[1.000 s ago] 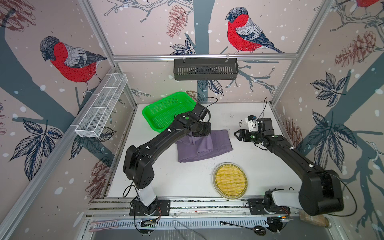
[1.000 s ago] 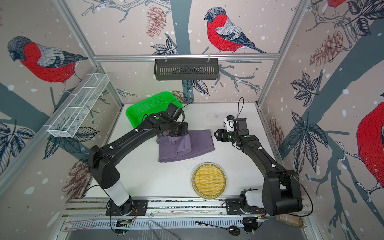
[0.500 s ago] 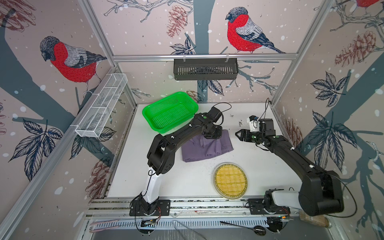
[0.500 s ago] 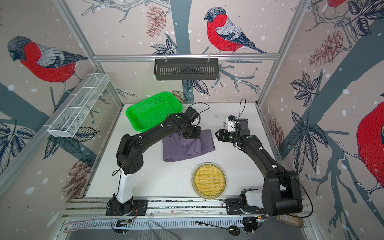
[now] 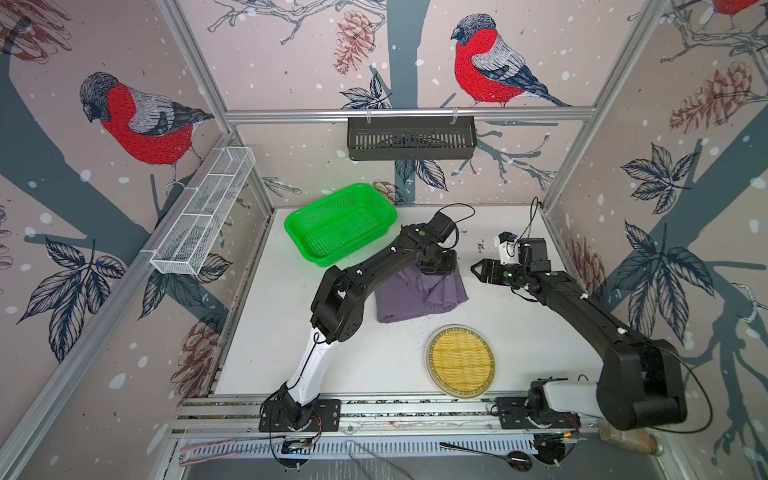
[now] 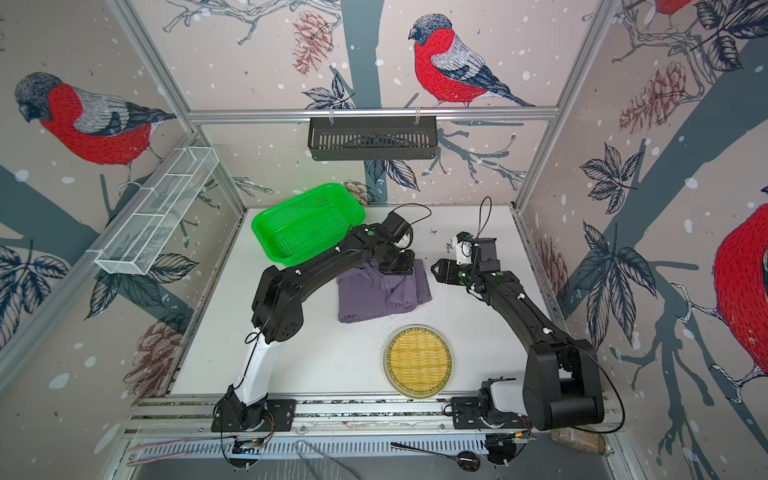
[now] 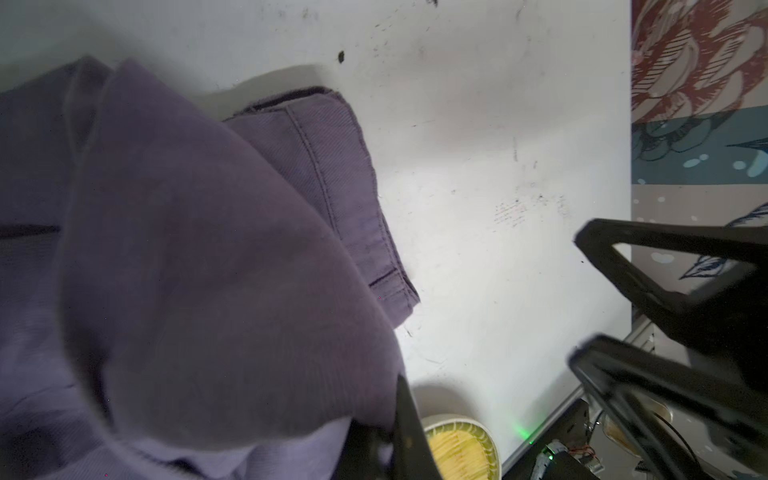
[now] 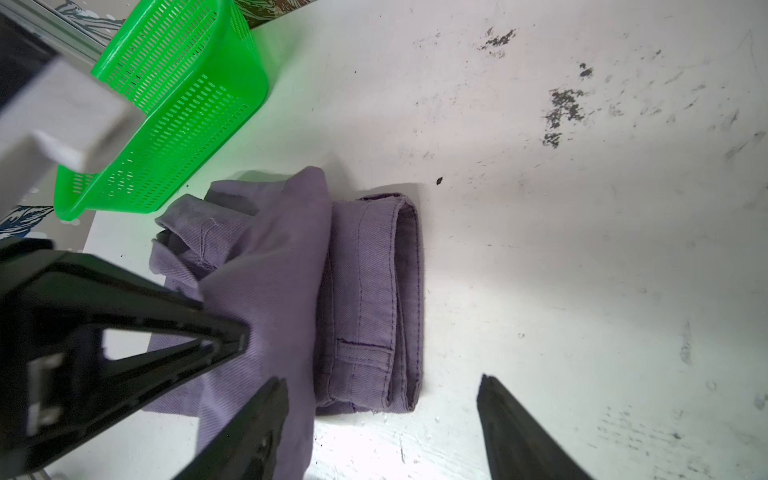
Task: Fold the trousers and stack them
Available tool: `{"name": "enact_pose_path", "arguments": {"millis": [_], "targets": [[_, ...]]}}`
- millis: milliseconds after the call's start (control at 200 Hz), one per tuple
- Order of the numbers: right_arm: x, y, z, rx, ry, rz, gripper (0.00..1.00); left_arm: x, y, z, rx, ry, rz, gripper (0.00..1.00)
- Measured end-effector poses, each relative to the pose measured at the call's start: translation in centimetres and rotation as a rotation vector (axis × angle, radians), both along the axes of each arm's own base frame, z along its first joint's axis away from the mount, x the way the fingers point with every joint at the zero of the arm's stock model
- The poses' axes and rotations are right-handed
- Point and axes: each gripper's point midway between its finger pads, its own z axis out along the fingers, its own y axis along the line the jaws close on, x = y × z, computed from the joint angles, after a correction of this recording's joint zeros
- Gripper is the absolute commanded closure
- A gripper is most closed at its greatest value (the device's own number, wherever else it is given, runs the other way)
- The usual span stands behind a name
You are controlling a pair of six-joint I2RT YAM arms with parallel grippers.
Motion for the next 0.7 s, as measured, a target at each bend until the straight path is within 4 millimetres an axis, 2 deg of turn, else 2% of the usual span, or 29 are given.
{"name": "enact_pose_path", "arguments": {"millis": [65, 160, 275, 420, 535, 700], "targets": [[0.0, 0.0, 0.1, 0.000, -0.002, -0.001, 0.25, 0.5, -0.5, -0.4, 0.000, -0.002, -0.003, 0.80], [0.0, -0.1, 0.4, 0.001, -0.011, -0.001, 0.25, 1.1, -1.1, 0.3, -0.016, -0.022, -0.007, 0.65], [-0.1, -0.1, 0.7, 0.002, -0.019, -0.004, 0.25, 1.7, -1.2, 0.9, -0.027, -0.046, -0.007, 0.61], [0.0, -0.2, 0.9, 0.002, -0.024, -0.006, 0.25, 2.5, -0.4, 1.3, -0.014, -0.075, -0.005, 0.55], [0.0, -0.2, 1.0, 0.002, -0.025, -0.006, 0.26, 3.0, 1.5, 2.7, -0.003, -0.098, 0.016, 0.53], [-0.1, 1.0, 1.1, 0.002, -0.028, 0.029, 0.26, 1.9, 6.8, 5.1, 0.040, -0.129, 0.052, 0.51]]}}
